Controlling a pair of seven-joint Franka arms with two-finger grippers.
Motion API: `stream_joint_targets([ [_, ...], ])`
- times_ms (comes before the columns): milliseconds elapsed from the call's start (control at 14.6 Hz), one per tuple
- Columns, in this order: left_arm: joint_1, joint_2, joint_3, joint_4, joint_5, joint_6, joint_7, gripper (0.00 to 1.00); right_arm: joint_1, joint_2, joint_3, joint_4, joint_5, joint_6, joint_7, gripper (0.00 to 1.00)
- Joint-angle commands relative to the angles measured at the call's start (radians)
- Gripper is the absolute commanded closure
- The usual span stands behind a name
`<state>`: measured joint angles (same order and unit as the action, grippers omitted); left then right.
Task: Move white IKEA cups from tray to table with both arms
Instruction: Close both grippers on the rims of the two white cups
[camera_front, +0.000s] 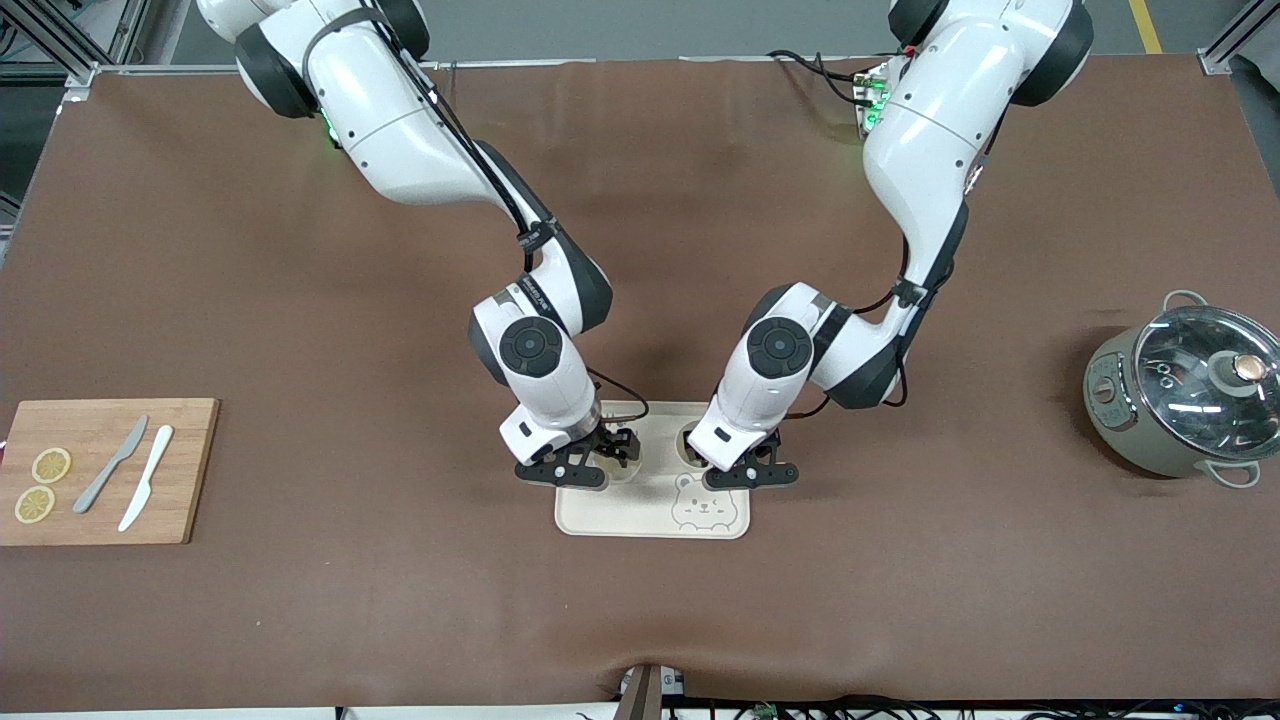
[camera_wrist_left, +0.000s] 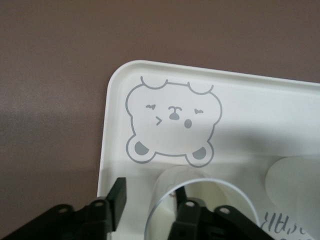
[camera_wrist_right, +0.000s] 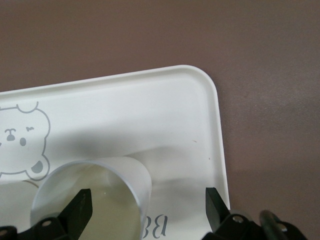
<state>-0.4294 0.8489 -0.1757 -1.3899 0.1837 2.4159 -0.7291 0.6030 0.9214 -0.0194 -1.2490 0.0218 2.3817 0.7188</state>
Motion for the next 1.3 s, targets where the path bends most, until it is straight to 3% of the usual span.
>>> stream_joint_targets([
  [0, -0.008, -0.011, 0.007, -0.006, 0.031, 0.003, -0.029, 1.0, 0.005, 0.014, -0.007, 0.025, -0.017, -0.001, 0.022, 0.0],
  [274, -0.002, -0.034, 0.005, -0.014, 0.029, -0.015, -0.03, 1.0, -0.005, 0.013, -0.007, 0.026, -0.013, -0.002, 0.017, 0.5],
  [479, -0.002, -0.079, 0.005, -0.014, 0.03, -0.102, -0.027, 1.0, -0.008, 0.013, -0.005, 0.026, -0.011, -0.002, 0.016, 0.69],
  [616, 0.003, -0.128, 0.002, -0.03, 0.029, -0.185, -0.02, 1.0, -0.008, 0.013, -0.007, 0.025, -0.01, -0.002, 0.017, 0.91],
  [753, 0.012, -0.203, 0.002, -0.102, 0.031, -0.205, -0.007, 1.0, -0.008, 0.013, -0.005, 0.026, -0.01, -0.002, 0.022, 0.98],
  [1095, 0.076, -0.427, -0.002, -0.372, 0.031, -0.198, 0.112, 1.0, -0.034, -0.033, 0.001, 0.03, 0.007, -0.033, 0.013, 1.0],
  [1232, 0.11, -0.528, -0.005, -0.512, 0.029, -0.129, 0.144, 1.0, -0.052, -0.077, 0.004, 0.028, 0.007, -0.122, -0.016, 1.0],
])
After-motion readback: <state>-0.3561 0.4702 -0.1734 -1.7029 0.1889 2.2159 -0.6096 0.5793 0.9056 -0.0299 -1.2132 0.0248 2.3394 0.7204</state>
